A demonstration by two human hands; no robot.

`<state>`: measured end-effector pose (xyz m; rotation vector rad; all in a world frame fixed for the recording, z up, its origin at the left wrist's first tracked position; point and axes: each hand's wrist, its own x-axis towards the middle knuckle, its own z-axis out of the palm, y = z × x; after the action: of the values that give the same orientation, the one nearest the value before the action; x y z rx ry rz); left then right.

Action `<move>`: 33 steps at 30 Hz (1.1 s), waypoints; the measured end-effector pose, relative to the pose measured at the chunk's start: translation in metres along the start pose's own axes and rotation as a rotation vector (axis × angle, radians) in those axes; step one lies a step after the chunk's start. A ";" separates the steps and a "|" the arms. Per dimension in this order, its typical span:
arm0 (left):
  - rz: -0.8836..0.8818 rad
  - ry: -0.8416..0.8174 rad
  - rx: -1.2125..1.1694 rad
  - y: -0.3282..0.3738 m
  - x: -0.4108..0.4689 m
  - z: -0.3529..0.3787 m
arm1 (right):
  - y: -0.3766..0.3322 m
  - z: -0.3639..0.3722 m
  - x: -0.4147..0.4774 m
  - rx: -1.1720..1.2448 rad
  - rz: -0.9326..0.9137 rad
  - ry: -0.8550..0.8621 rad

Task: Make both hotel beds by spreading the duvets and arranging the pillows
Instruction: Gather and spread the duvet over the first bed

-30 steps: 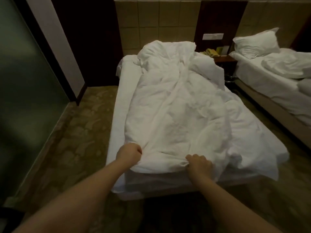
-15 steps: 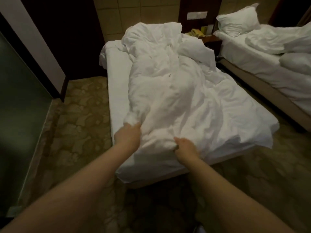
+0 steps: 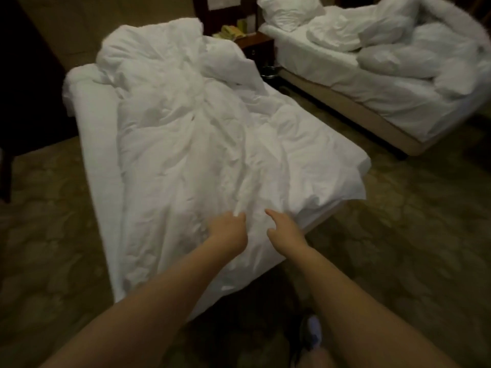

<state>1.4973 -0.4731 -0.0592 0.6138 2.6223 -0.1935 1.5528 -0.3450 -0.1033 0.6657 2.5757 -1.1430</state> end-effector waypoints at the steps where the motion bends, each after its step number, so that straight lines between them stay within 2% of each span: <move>1: 0.030 -0.002 0.007 0.021 0.014 -0.002 | 0.012 -0.015 0.010 0.023 0.016 0.014; 11: 0.178 0.045 -0.024 0.235 0.157 -0.060 | 0.155 -0.208 0.120 0.013 0.129 0.101; 15: 0.188 0.018 -0.055 0.296 0.209 -0.068 | 0.202 -0.257 0.165 -0.029 0.208 0.133; 20: 0.130 -0.103 -0.037 0.351 0.306 -0.057 | 0.254 -0.275 0.257 -0.108 0.274 0.037; 25: -0.035 -0.179 -0.142 0.375 0.423 -0.029 | 0.296 -0.285 0.364 -0.090 0.338 -0.024; 28: -0.156 -0.113 -0.180 0.375 0.473 -0.008 | 0.319 -0.275 0.414 0.050 0.449 -0.094; 31: -0.179 -0.231 -0.141 0.375 0.497 -0.002 | 0.328 -0.262 0.435 0.270 0.577 -0.222; 33: -0.148 -0.279 -0.142 0.374 0.503 -0.010 | 0.324 -0.263 0.445 0.250 0.540 -0.255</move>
<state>1.2569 0.0592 -0.2882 0.3184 2.3853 -0.1264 1.3196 0.1789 -0.3111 1.1044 1.8899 -1.2610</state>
